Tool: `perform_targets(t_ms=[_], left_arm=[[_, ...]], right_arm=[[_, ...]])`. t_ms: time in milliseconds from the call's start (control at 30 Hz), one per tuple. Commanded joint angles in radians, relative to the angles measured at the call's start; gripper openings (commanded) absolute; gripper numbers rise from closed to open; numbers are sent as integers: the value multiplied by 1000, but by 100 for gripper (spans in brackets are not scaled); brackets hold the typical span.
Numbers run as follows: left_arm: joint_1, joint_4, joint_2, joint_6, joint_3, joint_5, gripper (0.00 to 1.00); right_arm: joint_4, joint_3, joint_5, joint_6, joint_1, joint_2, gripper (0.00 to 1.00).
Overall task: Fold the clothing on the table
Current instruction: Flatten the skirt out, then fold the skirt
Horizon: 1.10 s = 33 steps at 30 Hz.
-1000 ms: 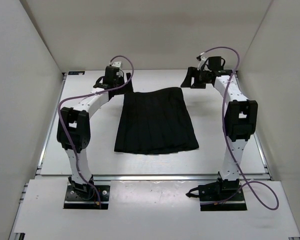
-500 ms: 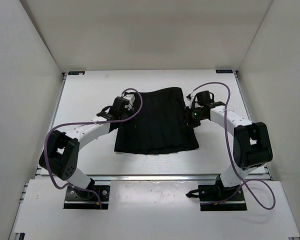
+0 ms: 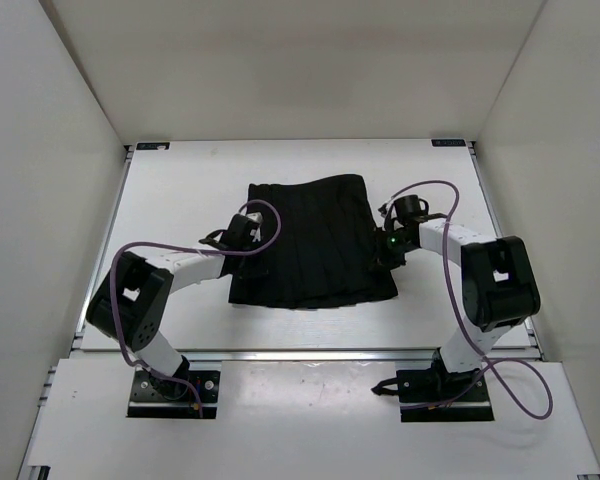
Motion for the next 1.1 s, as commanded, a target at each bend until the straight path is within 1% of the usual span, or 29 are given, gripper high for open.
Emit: perform_targets(t_ms=[0, 133, 200, 267, 367, 400, 500, 533, 567, 600, 633, 667, 700, 733, 767, 800, 833, 867, 900, 967, 1000, 1067], left_arm=[[-1, -18, 14, -42, -12, -57, 0], [31, -41, 23, -85, -14, -60, 0], [53, -42, 21, -97, -20, -95, 0], [73, -56, 8, -90, -18, -109, 0], [99, -73, -9, -70, 0, -121, 0], [117, -76, -9, -59, 3, -115, 0], [142, -102, 1, -4, 46, -25, 0], [143, -130, 12, 52, 86, -5, 0], [140, -145, 18, 71, 138, 39, 5], [128, -194, 21, 115, 163, 46, 12], [123, -246, 15, 149, 222, 23, 19], [107, -271, -1, 165, 268, -9, 38], [103, -298, -8, 195, 293, -50, 49], [105, -314, -31, 225, 325, -60, 68], [106, -318, -58, 229, 341, -81, 87], [128, -312, -80, 248, 357, -65, 98], [146, -290, -94, 269, 359, -48, 99], [181, -283, -109, 277, 359, 14, 98], [213, -276, -112, 280, 361, 36, 99], [252, -286, -114, 291, 362, 29, 99], [249, -298, -108, 297, 365, 26, 99], [240, -320, -92, 305, 362, 29, 99]], right_arm=[[20, -5, 15, 3, -34, 35, 0], [-35, 18, 17, -11, -84, 55, 1], [-43, 10, 13, -23, -106, 39, 0], [-30, -10, 42, -34, -131, 21, 0], [-20, -28, 41, -45, -166, 1, 0], [-20, -30, 38, -60, -175, 6, 0], [-47, 5, 17, -72, -194, 10, 0], [-58, 27, 0, -71, -195, 0, 0], [-59, 38, -10, -69, -189, -7, 0], [-61, 64, -16, -71, -187, -31, 2], [-49, 88, -29, -72, -178, -68, 3], [-38, 102, -45, -72, -169, -98, 8], [-23, 134, -60, -74, -163, -120, 20], [-12, 160, -48, -71, -161, -154, 31], [-3, 179, -28, -72, -149, -178, 58], [8, 202, -23, -74, -151, -192, 88], [20, 213, -30, -80, -149, -207, 93], [26, 210, -19, -78, -155, -220, 94], [36, 205, -36, -71, -169, -217, 93], [17, 187, -46, -86, -184, -203, 96], [10, 182, -46, -91, -184, -191, 99], [3, 159, -34, -94, -174, -185, 99]])
